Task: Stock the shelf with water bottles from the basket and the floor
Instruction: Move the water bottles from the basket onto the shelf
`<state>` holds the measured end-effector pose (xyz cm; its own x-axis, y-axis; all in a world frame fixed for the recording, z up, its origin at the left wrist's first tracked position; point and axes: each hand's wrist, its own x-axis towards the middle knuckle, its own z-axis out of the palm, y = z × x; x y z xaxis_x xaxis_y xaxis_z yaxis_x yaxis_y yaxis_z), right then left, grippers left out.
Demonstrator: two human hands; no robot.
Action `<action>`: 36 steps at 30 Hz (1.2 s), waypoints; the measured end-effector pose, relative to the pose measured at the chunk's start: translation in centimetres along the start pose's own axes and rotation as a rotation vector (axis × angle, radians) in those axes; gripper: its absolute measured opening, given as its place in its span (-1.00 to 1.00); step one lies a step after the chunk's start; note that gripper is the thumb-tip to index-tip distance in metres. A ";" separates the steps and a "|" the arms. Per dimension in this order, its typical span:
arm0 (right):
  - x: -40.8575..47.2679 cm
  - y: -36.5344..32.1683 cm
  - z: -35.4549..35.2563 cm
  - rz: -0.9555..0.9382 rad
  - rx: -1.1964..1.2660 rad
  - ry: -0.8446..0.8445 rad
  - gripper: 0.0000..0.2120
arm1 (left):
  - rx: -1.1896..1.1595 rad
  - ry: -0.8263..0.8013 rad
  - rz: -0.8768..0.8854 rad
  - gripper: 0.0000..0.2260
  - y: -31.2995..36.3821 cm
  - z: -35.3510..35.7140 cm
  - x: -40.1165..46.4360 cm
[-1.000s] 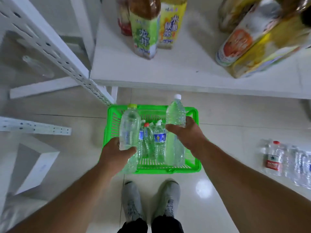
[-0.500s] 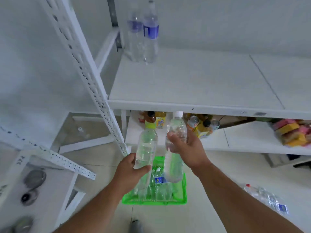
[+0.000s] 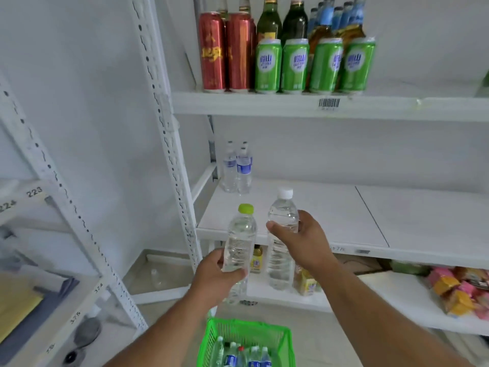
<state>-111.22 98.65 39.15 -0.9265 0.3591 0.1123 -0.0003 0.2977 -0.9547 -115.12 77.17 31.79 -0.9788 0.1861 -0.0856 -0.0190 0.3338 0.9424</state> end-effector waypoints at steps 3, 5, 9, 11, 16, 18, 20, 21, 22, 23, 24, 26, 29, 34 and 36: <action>0.2 -1.5 -0.5 -0.018 -0.027 0.011 -0.53 | 0.008 0.043 0.023 -0.66 1.6 -0.2 -0.2; 0.7 -2.2 -0.6 -0.026 -0.029 0.016 -0.53 | 0.007 0.062 0.029 -0.68 2.4 -0.4 0.1; 2.5 -2.9 -0.2 -0.031 -0.016 0.012 -0.49 | -0.012 0.087 0.016 -0.69 3.3 -0.7 1.4; 3.7 -3.1 0.1 -0.031 -0.001 0.022 -0.53 | -0.019 0.102 0.017 -0.68 3.6 -0.8 2.5; 8.1 -3.0 1.6 -0.014 0.021 0.036 -0.62 | -0.020 0.114 0.022 -0.65 4.1 -1.5 7.0; 10.4 -2.9 2.5 -0.006 0.002 0.025 -0.62 | -0.014 0.122 0.020 -0.66 3.9 -2.0 9.5; 12.7 -2.8 3.5 0.000 -0.009 0.026 -0.62 | -0.018 0.120 0.019 -0.66 3.5 -2.5 12.0; 13.8 -2.6 4.1 0.002 -0.014 0.030 -0.63 | -0.021 0.115 0.020 -0.65 3.2 -2.8 13.4; 14.8 -2.5 4.7 0.005 -0.019 0.032 -0.64 | -0.023 0.111 0.019 -0.64 2.9 -3.0 14.8; 15.9 -2.4 5.3 0.012 -0.020 0.032 -0.65 | -0.024 0.107 0.015 -0.64 2.6 -3.3 16.1; 16.9 -2.2 5.9 0.023 -0.018 0.030 -0.67 | -0.022 0.101 0.008 -0.65 2.4 -3.5 17.3; 18.7 -1.8 6.9 0.049 -0.013 0.030 -0.67 | -0.011 0.083 0.000 -0.67 2.0 -3.8 19.7; 21.4 -1.1 8.1 0.082 -0.025 0.032 -0.66 | 0.010 0.065 -0.009 -0.67 1.5 -4.0 23.0; 25.9 0.4 9.6 0.107 -0.056 0.034 -0.66 | 0.042 0.077 -0.015 -0.69 0.7 -3.2 27.3; 27.6 1.2 10.1 0.110 -0.070 0.034 -0.67 | 0.061 0.078 -0.012 -0.71 0.3 -2.7 28.9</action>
<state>-140.56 99.99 38.31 -0.9060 0.4229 0.0181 0.1286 0.3156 -0.9401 -143.94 80.19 30.47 -0.9915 0.1098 -0.0694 -0.0210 0.3917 0.9198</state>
